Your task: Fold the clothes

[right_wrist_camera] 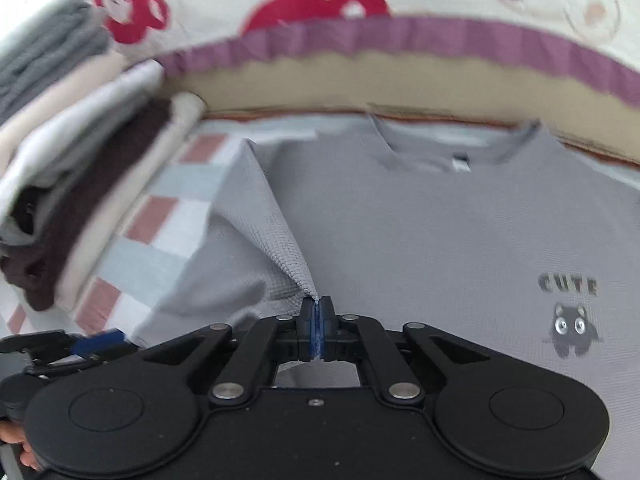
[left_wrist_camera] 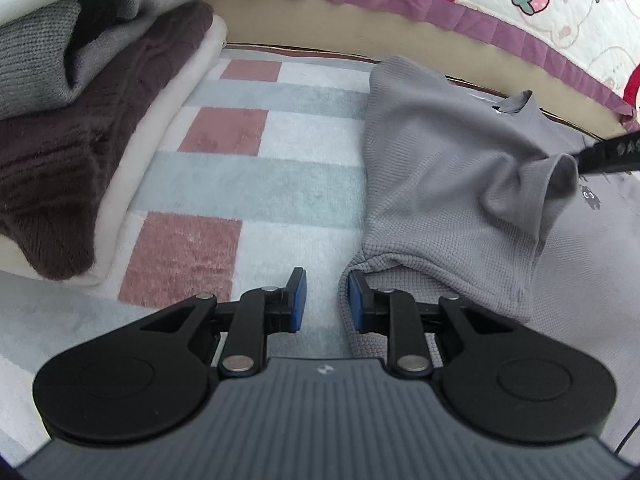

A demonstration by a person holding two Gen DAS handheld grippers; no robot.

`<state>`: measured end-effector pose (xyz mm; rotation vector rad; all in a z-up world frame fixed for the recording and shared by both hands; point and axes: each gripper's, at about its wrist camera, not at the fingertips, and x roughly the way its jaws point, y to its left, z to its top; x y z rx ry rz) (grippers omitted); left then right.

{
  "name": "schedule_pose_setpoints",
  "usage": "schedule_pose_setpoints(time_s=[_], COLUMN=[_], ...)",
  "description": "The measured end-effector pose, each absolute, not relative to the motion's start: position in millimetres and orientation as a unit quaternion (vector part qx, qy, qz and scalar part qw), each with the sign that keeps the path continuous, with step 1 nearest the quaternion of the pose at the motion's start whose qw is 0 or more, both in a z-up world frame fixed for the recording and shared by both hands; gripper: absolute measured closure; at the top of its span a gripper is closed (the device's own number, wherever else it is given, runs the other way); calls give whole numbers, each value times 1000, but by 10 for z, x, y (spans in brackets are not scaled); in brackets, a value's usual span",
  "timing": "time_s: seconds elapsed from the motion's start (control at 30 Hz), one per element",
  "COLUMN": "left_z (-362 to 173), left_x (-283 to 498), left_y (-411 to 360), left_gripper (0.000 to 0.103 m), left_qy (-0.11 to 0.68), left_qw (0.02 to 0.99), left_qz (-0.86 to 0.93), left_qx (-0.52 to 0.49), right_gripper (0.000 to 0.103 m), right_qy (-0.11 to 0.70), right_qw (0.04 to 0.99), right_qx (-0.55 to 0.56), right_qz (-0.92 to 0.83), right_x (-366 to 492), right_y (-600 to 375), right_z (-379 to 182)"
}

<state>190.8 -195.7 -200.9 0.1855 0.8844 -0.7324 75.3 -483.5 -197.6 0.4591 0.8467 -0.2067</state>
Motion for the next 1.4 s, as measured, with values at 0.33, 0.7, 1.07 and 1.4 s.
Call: schedule_pose_setpoints(time_s=[0.33,0.7,1.07,1.4], left_z=[-2012,-2002,-1981,-1818], left_x=[1922,1929,2053,1879], left_y=[-1956,-1947,-1780,-1880], left_gripper=[95,95,97,93], left_qy=[419,423,429,386], left_qw=[829,830,843,822], left_qz=[-361,-356,-313,-415], left_qx=[87,77,88,53], right_gripper=[34,35,96,78], right_qy=[398,422,340,427], right_qw=[832,857,892,870], right_qx=[385,287,285,169], right_qz=[-39,-63,-87,-181], right_x=[879,917,467,377], right_y=[-5122,-4592,-4909,-5135], right_z=[-2283,-2156,-1905,-1983])
